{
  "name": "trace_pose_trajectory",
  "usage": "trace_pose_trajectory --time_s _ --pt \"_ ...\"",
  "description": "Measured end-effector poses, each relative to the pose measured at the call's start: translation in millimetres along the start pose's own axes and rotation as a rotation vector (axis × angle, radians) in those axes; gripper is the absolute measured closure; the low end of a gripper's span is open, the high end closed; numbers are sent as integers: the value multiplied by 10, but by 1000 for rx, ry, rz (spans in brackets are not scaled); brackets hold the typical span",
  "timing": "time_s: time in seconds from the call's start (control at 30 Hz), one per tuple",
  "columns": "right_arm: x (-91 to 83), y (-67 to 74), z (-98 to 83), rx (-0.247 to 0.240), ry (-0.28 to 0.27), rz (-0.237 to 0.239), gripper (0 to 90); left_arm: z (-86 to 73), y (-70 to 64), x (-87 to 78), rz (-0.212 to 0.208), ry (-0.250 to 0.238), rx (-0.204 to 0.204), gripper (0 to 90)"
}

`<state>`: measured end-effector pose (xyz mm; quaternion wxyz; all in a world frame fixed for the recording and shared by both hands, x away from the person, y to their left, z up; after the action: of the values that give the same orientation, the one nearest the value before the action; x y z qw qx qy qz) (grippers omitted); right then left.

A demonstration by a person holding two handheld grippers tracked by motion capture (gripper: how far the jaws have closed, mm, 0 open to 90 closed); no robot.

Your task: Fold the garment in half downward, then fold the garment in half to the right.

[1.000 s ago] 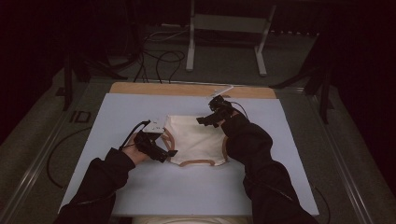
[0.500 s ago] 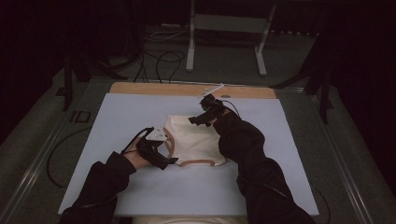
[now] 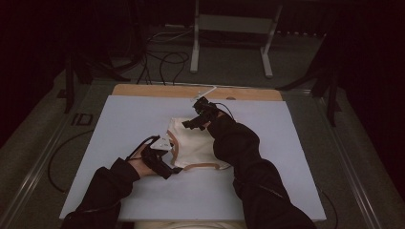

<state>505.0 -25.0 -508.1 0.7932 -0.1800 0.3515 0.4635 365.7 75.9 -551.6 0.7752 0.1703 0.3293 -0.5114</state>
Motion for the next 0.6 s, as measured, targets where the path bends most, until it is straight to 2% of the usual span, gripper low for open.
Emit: trace_pose_trajectory --time_s 0.1,0.2,0.27,0.4,0.47,0.6 --pt "41 40 19 5 1 9 133 -11 -34 14 -11 8 25 1" --pt "81 47 16 -18 18 9 133 -31 -26 42 -10 19 22 39" --pt "103 68 27 -7 14 14 133 -52 -8 66 2 28 24 54" --pt "148 83 7 -28 33 16 133 -71 -9 90 7 47 45 85" --pt "159 89 3 -26 37 17 133 -82 -7 104 11 54 58 128" --pt "169 107 -3 -23 40 20 134 -109 1 120 23 69 68 145"
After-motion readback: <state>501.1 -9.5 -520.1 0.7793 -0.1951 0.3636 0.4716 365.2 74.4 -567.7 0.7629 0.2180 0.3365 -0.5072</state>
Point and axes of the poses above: each handheld gripper's, and its own axes: x roughly forward along the jaws, z roughly out of its top, y roughly to its left, the point moved 8 cm from there along x, roughly forward along the jaws, and after that the axes turned 4 degrees about -x, right-handed, at the moved point
